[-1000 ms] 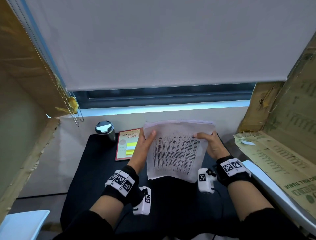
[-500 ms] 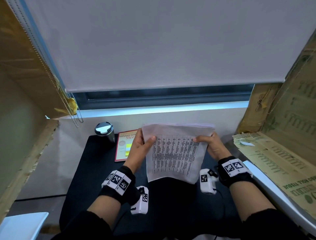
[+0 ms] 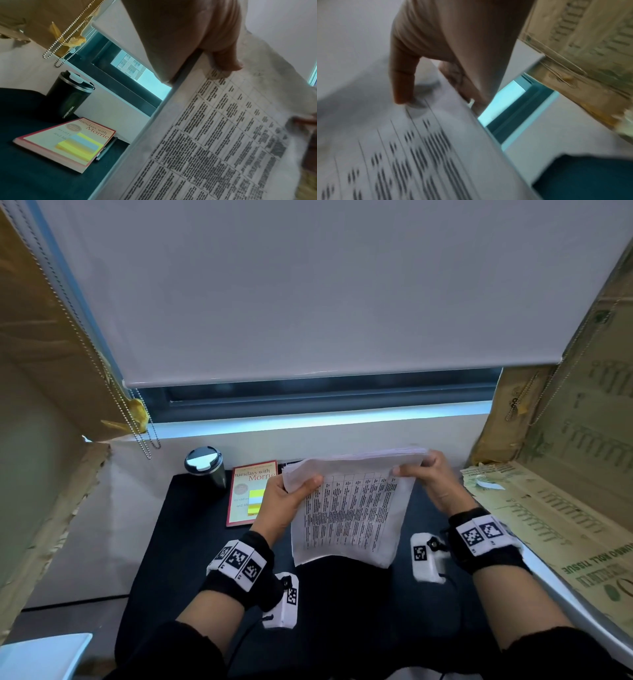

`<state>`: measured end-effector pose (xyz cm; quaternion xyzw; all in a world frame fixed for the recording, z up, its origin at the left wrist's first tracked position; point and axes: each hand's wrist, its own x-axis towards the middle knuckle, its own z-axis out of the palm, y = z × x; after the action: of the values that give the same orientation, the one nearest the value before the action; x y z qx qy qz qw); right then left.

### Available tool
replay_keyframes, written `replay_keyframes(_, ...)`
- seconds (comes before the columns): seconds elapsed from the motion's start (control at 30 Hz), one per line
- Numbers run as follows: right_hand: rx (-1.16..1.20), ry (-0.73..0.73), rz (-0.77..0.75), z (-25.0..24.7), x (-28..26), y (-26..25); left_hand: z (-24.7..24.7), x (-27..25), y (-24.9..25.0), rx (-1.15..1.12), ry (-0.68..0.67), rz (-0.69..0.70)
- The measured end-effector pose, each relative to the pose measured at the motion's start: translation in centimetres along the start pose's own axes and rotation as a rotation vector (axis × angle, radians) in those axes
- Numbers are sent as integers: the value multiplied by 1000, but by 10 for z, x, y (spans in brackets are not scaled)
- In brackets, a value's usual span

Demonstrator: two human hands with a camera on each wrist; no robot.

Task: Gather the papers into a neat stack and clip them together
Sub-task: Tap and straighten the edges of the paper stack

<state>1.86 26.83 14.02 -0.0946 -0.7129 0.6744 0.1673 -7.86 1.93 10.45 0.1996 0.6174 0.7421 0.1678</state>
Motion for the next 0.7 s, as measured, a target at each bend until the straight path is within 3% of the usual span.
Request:
replay_keyframes(0.1, -257, -45, -169, -6, 4, -35, 3, -3, 2, 5, -13, 15)
replay_keyframes(0.23, -1218, -162, -224, 18, 13, -77, 8, -4, 3, -5, -30, 25)
replay_keyframes(0.27, -1358, -221, -247, 28, 14, -85, 9, -4, 4, -6, -42, 31)
replay_keyframes(0.4, -1490, -428, -258, 56, 21, -87, 10, -3, 5, 9, -69, 29)
replay_keyframes(0.47, -1388, -447, -161, 45, 24, -82, 4, -1, 5, 5, -47, 30)
replay_keyframes(0.57, -744, -409, 6, 16, 23, -68, -6, -2, 6, -33, -26, -3)
replay_keyframes(0.7, -76, -167, -10, 1, 10, -23, -5, -4, 5, -21, -43, -8)
